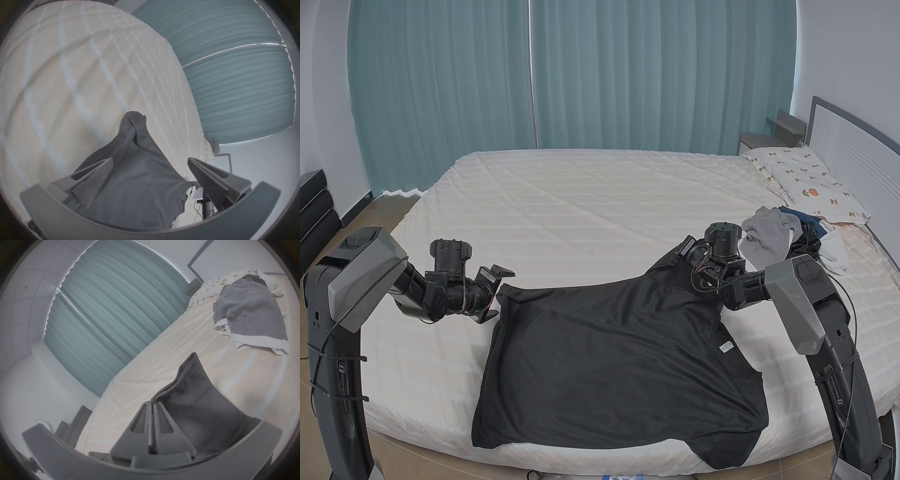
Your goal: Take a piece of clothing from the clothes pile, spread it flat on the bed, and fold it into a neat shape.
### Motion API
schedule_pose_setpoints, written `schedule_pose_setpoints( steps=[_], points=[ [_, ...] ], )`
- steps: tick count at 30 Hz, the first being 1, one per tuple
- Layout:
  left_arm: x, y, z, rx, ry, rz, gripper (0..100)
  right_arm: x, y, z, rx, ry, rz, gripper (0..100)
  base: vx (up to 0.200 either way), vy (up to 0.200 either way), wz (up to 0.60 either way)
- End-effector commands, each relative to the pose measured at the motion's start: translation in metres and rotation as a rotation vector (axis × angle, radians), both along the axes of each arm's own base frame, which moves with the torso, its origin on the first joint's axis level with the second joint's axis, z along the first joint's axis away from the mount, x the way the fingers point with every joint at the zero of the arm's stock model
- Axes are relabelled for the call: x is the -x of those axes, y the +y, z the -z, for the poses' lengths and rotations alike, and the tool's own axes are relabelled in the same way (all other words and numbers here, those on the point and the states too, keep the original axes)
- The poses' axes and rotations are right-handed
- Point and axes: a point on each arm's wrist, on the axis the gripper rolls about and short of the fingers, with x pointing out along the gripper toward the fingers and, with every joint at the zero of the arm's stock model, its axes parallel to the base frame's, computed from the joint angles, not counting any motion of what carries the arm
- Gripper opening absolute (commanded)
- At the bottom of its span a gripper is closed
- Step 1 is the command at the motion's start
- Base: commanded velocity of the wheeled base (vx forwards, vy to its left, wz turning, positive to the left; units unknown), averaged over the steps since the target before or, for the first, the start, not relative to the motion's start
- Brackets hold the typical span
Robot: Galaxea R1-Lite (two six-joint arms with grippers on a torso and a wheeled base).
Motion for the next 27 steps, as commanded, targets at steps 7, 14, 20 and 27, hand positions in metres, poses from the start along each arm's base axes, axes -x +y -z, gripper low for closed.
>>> schedule_pose_setpoints(
  steps=[7, 14, 20, 27],
  points=[
    [0.000, 0.000, 0.001, 0.000, 0.002, 0.000, 100, 0.001, 0.005, 0.023, 0.087, 0.012, -0.032, 100, 0.000, 0.000, 0.00],
    [0.000, 0.000, 0.000, 0.002, 0.001, -0.001, 100, 0.000, 0.004, 0.024, 0.143, -0.028, -0.061, 100, 0.000, 0.000, 0.00],
    [0.000, 0.000, 0.001, 0.000, 0.001, 0.000, 100, -0.003, -0.009, 0.003, 0.151, -0.050, -0.036, 100, 0.000, 0.000, 0.00],
    [-0.003, 0.000, 0.002, 0.000, -0.003, -0.001, 100, -0.005, -0.034, -0.031, 0.131, -0.092, 0.000, 100, 0.000, 0.000, 0.00]
  ],
)
